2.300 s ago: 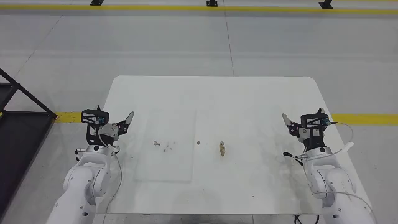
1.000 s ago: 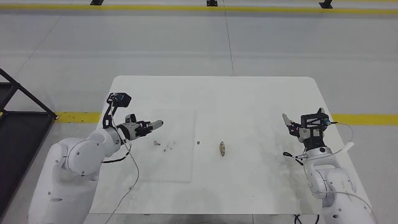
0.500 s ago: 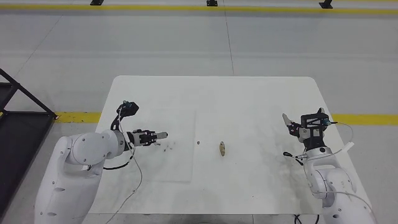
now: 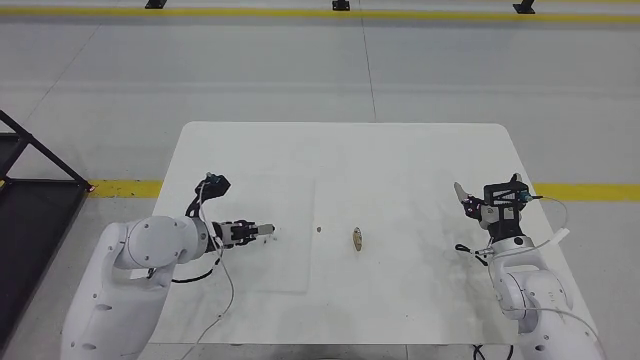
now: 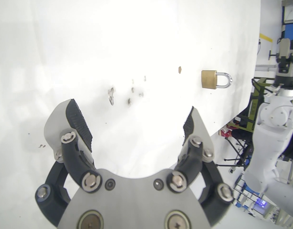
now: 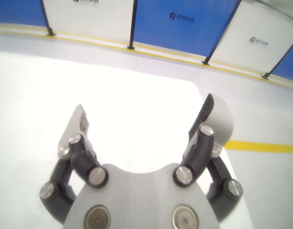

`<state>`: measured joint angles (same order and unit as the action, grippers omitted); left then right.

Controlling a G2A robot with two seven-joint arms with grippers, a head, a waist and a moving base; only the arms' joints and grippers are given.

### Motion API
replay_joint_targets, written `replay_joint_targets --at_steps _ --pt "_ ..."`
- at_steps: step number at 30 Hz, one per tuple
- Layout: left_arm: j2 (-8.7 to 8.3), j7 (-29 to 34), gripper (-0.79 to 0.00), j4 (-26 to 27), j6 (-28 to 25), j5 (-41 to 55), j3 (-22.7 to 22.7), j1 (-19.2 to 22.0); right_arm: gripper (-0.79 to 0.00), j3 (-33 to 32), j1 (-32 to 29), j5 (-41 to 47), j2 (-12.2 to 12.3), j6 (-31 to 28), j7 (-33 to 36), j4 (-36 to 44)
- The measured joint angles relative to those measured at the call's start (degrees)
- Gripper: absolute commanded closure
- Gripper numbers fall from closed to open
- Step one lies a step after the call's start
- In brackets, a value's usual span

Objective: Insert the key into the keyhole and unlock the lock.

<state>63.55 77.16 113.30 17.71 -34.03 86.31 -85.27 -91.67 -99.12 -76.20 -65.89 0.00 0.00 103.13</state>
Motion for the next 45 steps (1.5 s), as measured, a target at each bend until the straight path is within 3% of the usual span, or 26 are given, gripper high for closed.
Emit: replay_joint_targets --at_steps 9,22,23,27,28,33,45 --pt "-0.55 2.66 -0.785 2.08 6.88 -6.63 -2.92 1.10 -0.785 0.00 0.00 0.00 0.00 0.00 0.00 0.00" --pt "-0.96 -0.16 -0.785 1.05 5.86 -6.94 -3.37 1.77 -0.785 0.00 0.00 0.00 0.00 0.00 0.00 0.00" --pt "-0.99 -0.23 -0.686 0.98 5.79 -6.84 -3.39 1.81 -0.785 0.00 0.00 0.00 0.00 0.00 0.00 0.00" --pt "-1.12 -0.46 -0.514 0.58 5.35 -6.69 -3.79 2.04 -0.785 0.00 0.00 0.00 0.00 0.00 0.00 0.00" --pt "-1.15 -0.46 -0.406 0.48 5.22 -6.71 -3.90 2.10 -0.785 0.00 0.00 0.00 0.00 0.00 0.00 0.00" --pt "-1.33 -0.28 -0.357 0.03 4.81 -6.73 -4.39 2.47 -0.785 0.00 0.00 0.00 0.00 0.00 0.00 0.00" --pt "-1.68 -0.12 -0.339 -1.67 4.60 -7.45 -5.83 3.80 -0.785 0.00 0.00 0.00 0.00 0.00 0.00 0.00"
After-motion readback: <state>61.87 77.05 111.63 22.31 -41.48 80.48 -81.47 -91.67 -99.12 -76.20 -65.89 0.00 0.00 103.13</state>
